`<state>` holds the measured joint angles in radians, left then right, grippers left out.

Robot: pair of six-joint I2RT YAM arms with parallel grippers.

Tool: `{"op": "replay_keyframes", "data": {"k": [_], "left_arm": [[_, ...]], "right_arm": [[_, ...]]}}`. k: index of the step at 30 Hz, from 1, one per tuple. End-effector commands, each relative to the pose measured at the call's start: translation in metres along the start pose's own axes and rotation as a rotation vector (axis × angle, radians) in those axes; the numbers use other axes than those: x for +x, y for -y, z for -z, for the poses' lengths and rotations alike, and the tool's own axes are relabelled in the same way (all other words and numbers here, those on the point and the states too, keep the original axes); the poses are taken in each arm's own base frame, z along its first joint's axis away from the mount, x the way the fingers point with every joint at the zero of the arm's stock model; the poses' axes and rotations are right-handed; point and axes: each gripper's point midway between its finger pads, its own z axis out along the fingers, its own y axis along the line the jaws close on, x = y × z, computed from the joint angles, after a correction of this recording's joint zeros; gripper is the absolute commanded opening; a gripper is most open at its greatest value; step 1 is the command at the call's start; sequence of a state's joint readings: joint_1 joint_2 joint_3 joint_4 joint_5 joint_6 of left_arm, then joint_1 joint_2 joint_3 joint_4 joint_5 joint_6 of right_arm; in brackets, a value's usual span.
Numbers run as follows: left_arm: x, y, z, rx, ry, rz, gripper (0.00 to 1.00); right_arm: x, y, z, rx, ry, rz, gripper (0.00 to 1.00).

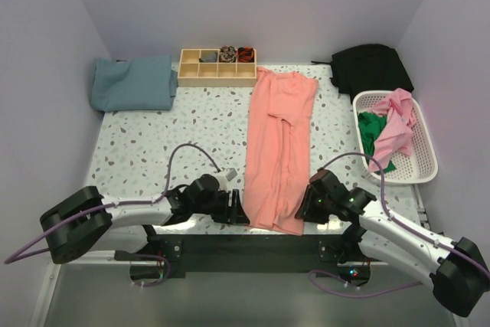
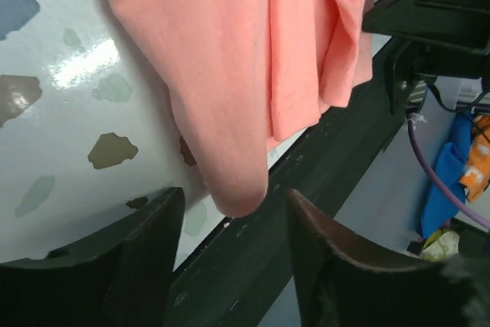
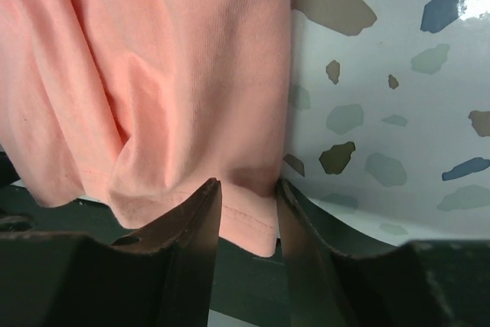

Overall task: Fold and stack the t-shirts
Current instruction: Grab the bottom of the folded rectangular tshirt with both arms

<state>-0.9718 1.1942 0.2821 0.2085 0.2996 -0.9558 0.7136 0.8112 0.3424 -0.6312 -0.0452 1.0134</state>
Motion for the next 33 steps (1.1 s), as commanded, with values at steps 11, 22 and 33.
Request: {"op": "replay_keyframes", "data": {"k": [11, 22, 33], "left_arm": [[0.014, -0.01, -0.031, -0.022, -0.046, 0.019, 0.14], [0.023, -0.044, -0.011, -0.192, -0.057, -0.02, 0.04], [0.013, -0.022, -0.017, -0.113, -0.044, -0.04, 0.3]], "right_arm": [[0.015, 0.04, -0.008, 0.132, -0.016, -0.022, 0.0], [-0.007, 0.046, 0.015, 0.227, 0.099, -0.082, 0.0], [-0.004, 0.035, 0.02, 0.172, 0.075, -0.052, 0.52]]}}
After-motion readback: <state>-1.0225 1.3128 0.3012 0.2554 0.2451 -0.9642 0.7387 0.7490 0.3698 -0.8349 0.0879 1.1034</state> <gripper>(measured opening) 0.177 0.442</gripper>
